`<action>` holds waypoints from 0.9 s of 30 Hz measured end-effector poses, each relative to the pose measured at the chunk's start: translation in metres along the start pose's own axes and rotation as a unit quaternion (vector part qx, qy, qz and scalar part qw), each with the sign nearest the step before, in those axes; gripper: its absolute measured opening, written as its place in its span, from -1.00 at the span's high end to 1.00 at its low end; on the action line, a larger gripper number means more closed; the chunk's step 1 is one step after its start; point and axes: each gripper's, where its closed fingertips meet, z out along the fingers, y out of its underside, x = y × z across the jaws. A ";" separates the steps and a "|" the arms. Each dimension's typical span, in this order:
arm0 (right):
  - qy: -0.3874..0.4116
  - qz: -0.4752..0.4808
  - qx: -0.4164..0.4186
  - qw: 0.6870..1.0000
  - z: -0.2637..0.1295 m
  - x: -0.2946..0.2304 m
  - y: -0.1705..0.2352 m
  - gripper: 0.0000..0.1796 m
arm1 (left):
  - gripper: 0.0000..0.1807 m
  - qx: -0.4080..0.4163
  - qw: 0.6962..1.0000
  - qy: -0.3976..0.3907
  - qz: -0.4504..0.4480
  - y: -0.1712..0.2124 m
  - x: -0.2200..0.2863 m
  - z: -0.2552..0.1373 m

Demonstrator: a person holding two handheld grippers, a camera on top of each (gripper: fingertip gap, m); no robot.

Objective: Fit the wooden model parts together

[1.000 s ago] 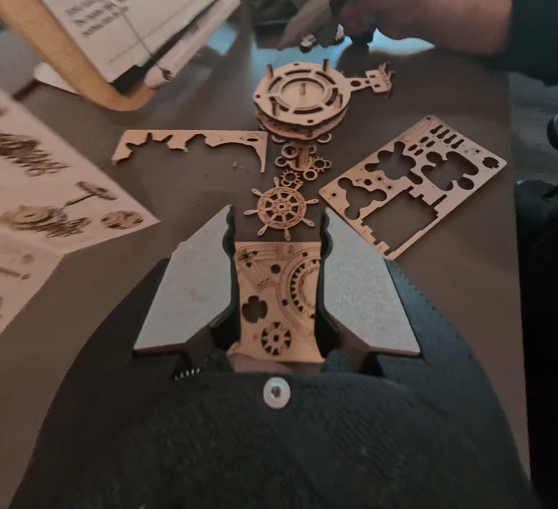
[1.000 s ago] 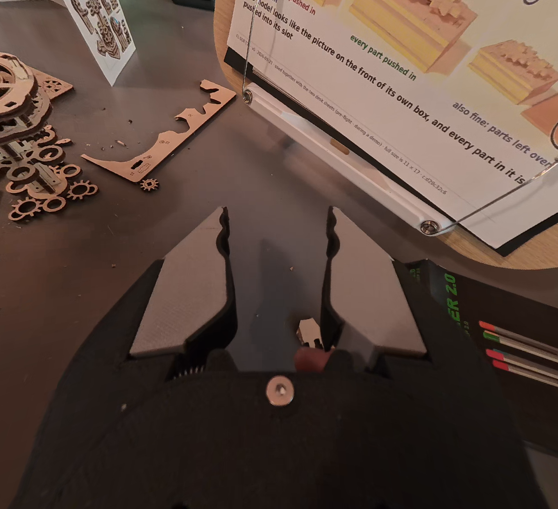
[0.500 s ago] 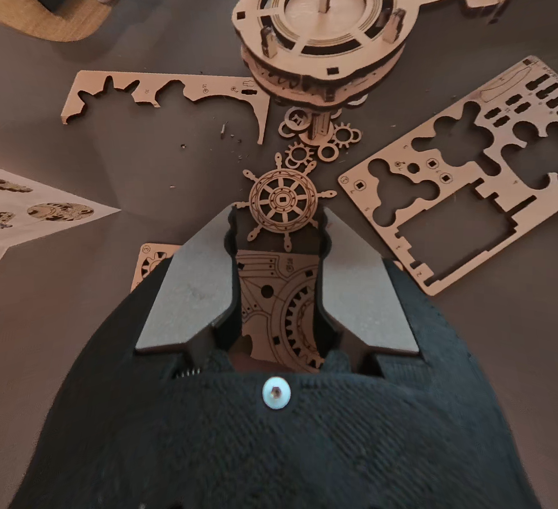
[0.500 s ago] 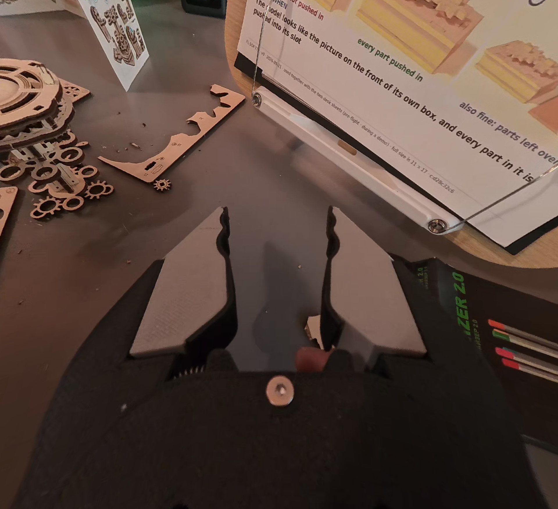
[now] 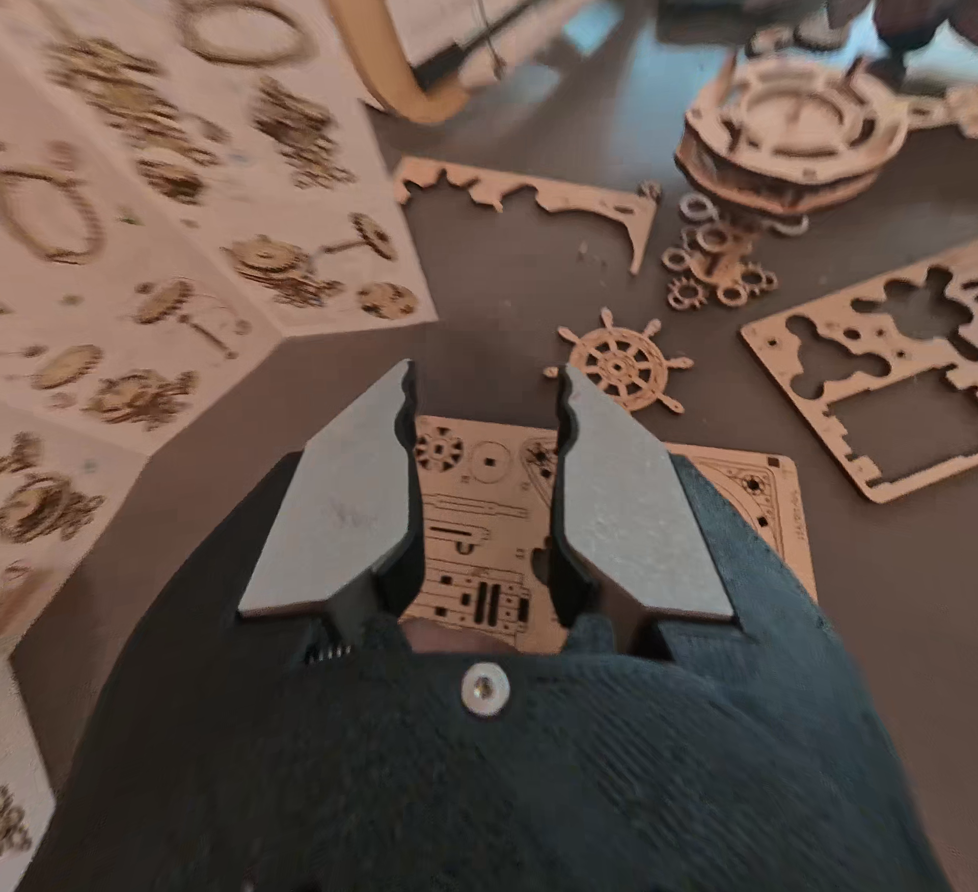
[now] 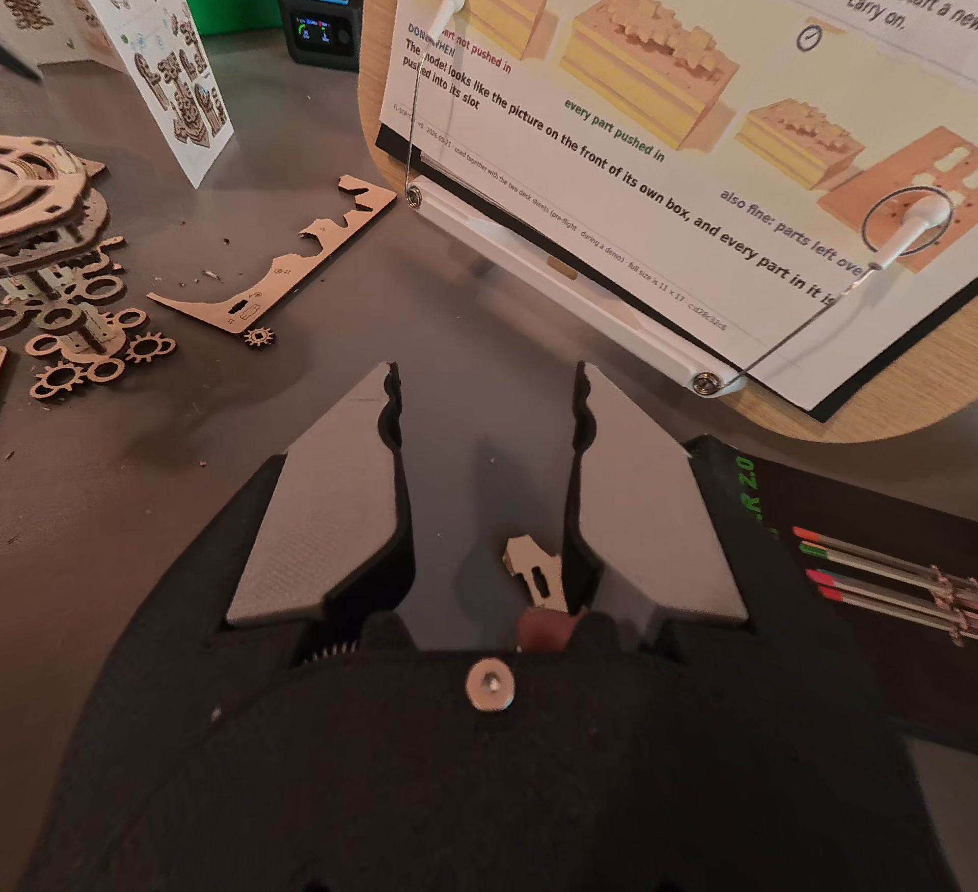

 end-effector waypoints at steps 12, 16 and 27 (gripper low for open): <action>-0.058 0.014 0.062 0.996 -0.075 -0.037 -0.008 0.30 | 0.38 0.040 0.989 -0.108 -0.095 0.036 -0.012 -0.126; -0.044 -0.004 0.049 0.998 -0.100 -0.040 0.011 0.30 | 0.38 -0.014 0.980 -0.174 -0.093 0.082 -0.003 -0.182; -0.147 0.007 0.078 0.986 -0.144 -0.123 0.002 0.29 | 0.39 -0.020 0.996 -0.075 -0.043 0.085 0.108 -0.151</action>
